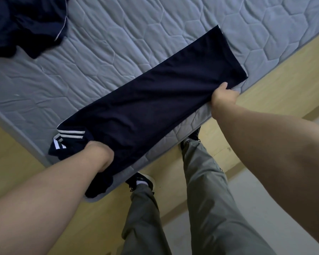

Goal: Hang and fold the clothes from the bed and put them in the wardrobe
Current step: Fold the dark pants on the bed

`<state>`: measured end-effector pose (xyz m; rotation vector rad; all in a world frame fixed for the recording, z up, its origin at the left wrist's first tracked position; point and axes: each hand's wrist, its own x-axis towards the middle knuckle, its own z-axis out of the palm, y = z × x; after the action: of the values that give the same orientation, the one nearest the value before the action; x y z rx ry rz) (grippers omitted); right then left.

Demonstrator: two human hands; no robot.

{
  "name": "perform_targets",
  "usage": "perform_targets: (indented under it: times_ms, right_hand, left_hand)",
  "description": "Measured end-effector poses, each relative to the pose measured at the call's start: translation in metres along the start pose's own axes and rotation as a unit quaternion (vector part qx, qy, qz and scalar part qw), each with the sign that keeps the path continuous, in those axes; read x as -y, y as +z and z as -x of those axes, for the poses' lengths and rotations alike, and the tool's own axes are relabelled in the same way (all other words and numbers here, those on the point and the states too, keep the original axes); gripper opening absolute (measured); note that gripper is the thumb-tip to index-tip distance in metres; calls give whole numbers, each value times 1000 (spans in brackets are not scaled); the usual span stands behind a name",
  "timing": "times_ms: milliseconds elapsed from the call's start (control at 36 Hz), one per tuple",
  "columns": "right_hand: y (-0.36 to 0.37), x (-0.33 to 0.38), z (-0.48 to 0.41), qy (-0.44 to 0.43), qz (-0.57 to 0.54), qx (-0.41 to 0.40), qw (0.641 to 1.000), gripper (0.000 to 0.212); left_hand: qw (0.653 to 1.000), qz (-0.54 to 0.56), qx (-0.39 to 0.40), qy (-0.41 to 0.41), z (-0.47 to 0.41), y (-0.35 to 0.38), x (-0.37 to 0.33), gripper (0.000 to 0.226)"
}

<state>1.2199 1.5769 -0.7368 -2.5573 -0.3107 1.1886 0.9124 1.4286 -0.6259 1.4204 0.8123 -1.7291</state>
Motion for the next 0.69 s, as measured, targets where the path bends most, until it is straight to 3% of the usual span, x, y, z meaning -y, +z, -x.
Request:
perform_targets:
  times_ms: [139,250,361,500,694]
  right_hand:
    - [-4,12,-16,-23,79,-23,996,69]
    - [-12,30,-30,-29,97,-26,995,74]
    - [-21,46,-42,-35,53,-15,998,58]
    - [-31,50,-56,-65,31,38,997,42]
    - [-44,52,-69,-81,17,155,985,42]
  left_hand:
    - [997,-6,-43,60,12,-31,-5,8]
    - [992,7,-96,83,29,-81,-7,11]
    - [969,50,-209,121,51,-150,-8,31]
    - [913,105,-345,192,69,-250,-14,47]
    - [887,123,-392,210,62,-364,-32,53]
